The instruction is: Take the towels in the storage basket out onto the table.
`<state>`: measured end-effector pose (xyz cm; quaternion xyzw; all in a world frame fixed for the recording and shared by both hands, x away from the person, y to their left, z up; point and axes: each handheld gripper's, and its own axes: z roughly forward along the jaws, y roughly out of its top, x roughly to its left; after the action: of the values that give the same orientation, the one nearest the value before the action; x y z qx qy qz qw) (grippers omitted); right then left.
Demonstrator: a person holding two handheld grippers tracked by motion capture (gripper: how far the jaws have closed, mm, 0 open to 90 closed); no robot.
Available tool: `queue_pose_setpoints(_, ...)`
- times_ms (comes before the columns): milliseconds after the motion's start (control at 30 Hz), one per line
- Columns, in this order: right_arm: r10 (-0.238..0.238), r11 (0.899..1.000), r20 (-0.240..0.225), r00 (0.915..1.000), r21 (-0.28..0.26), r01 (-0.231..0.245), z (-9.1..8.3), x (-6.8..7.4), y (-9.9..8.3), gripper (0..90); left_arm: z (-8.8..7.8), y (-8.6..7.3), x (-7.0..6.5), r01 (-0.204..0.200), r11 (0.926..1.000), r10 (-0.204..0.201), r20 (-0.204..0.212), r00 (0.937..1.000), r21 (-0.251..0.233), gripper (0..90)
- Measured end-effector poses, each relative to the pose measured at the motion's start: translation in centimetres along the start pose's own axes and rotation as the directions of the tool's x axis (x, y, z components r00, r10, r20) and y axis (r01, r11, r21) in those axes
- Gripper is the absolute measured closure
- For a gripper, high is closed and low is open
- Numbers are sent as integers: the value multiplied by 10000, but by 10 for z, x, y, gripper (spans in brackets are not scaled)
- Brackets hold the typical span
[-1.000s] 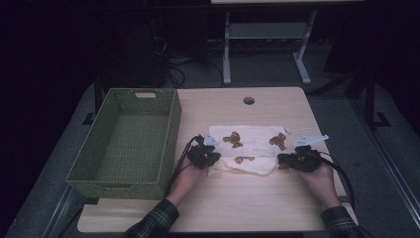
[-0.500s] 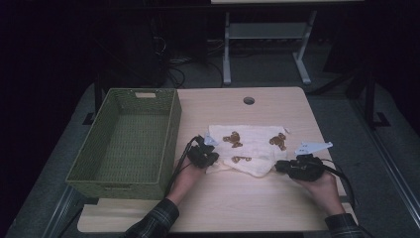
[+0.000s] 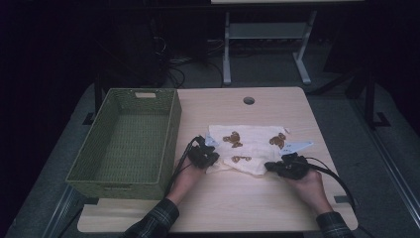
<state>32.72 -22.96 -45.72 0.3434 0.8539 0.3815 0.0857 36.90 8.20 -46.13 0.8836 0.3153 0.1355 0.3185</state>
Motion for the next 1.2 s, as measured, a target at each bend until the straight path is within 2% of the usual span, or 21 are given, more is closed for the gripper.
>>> queue_pose_setpoints(100, -78, 9994, 60, 10000, -340, 80, -10, -3, 10, 891, 0, 0, 0, 20, 10000, -20, 55, 10000, 4, 862)
queue_pose_setpoints(233, -71, 9980, 198, 9998, -631, 84, -16, -16, 33, 890, 0, 0, 1, -1, 10000, 1, 68, 10000, 26, 861)
queue_pose_setpoints(400, 48, 9990, 384, 9992, -447, -31, 1, -35, 58, 873, 0, 0, 2, -27, 10000, 26, 115, 9999, 20, 861)
queue_pose_setpoints(467, 387, 9984, 577, 9976, -424, -363, 9, -43, 63, 784, 0, 0, 2, -80, 10000, 79, 92, 9999, 34, 861)
queue_pose_setpoints(500, 522, 9971, 547, 9971, -581, -491, 11, -47, 64, 770, 0, 0, 2, -89, 10000, 88, 91, 9999, 36, 861)
queue_pose_setpoints(567, 580, 9960, 574, 9967, -718, -538, 8, -47, 63, 761, 0, 0, 2, -82, 10000, 82, 100, 9999, 23, 861)
queue_pose_setpoints(667, 451, 9960, 500, 9977, -798, -410, 1, -42, 58, 763, 0, 0, 2, 4, 10000, -4, 131, 9999, -13, 860)
queue_pose_setpoints(800, 449, 9972, 354, 9984, -619, -427, -4, -33, 41, 763, 0, 0, 1, -6, 10000, 6, 72, 10000, 10, 859)
queue_pose_setpoints(900, 439, 9988, 326, 9985, -238, -432, 3, -25, 28, 747, 0, 0, 1, -12, 10000, 12, 96, 10000, 15, 859)
queue_pose_setpoints(1000, 350, 9992, 392, 9986, 202, -358, 15, -22, 22, 736, 1, 1, 1, 4, 10000, -5, 101, 9999, 34, 859)
queue_pose_setpoints(1200, 373, 9993, 526, 9979, -45, -371, 26, -21, 28, 706, 1, 1, 1, -35, 10000, 35, 134, 9999, 47, 859)
